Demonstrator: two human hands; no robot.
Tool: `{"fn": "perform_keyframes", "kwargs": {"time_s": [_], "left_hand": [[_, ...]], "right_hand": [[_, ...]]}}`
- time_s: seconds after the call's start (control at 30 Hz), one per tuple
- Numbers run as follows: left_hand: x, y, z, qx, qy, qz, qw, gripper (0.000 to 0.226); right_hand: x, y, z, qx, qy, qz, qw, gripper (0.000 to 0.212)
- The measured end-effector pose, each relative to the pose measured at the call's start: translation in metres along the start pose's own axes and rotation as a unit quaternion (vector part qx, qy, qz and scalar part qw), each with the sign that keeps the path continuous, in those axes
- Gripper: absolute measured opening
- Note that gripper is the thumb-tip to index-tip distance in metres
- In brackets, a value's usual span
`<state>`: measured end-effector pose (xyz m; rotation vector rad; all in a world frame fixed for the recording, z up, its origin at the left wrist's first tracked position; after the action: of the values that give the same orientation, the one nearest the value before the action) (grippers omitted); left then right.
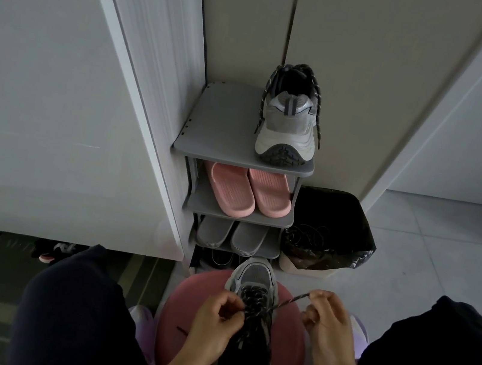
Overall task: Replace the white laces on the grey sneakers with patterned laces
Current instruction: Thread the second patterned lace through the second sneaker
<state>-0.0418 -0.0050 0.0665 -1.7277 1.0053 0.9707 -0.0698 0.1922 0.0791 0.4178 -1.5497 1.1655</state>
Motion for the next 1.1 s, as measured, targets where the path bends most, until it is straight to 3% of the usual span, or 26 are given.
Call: {"fn": "perform_keyframes", "kwargs": {"time_s": [0.13, 0.23, 0.4, 0.63, 0.7, 0.77, 0.87, 0.97, 1.1], "left_hand": [[-0.011, -0.004, 0.009, 0.038, 0.092, 0.102, 0.990, 0.036], [-0.017, -0.005, 0.008, 0.019, 0.118, 0.163, 0.979, 0.030], [-0.019, -0.007, 0.008, 0.032, 0.132, 0.208, 0.969, 0.035], [-0.012, -0.017, -0.004, 0.154, 0.180, 0.233, 0.943, 0.040], [-0.011, -0.016, -0.010, 0.142, 0.147, 0.208, 0.957, 0.041], [-0.009, -0.011, -0.019, 0.082, 0.074, 0.143, 0.984, 0.043], [-0.002, 0.007, -0.028, -0.009, 0.035, 0.054, 0.998, 0.023], [0.007, 0.024, -0.018, -0.004, 0.049, 0.006, 0.999, 0.017], [0.002, 0.039, 0.001, 0.024, 0.072, 0.007, 0.997, 0.023]], "right_hand": [[-0.004, -0.015, 0.020, 0.088, 0.044, 0.071, 0.993, 0.023], [-0.011, -0.030, 0.035, 0.167, 0.019, 0.103, 0.980, 0.027], [-0.023, -0.032, 0.039, 0.206, -0.138, 0.041, 0.968, 0.022], [-0.037, -0.017, 0.032, 0.211, -0.300, -0.062, 0.928, 0.024], [-0.042, -0.014, 0.030, 0.211, -0.302, -0.051, 0.928, 0.023], [-0.042, -0.012, 0.029, 0.201, -0.286, -0.040, 0.936, 0.022], [-0.038, -0.007, 0.029, 0.187, -0.280, -0.051, 0.940, 0.019], [-0.037, 0.000, 0.035, 0.186, -0.306, -0.065, 0.931, 0.019], [-0.034, 0.011, 0.045, 0.177, -0.340, -0.092, 0.919, 0.016]]}}
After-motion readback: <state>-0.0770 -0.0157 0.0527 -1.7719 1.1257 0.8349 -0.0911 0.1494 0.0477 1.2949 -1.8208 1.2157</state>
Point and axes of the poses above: each hand's wrist, its own y-axis towards the middle knuckle, its own z-axis out of the palm, x = y × z, the point moved 7 cm from there along y, towards the middle knuckle, and after that the axes turned 11 degrees about -x, right-handed, at the moved point
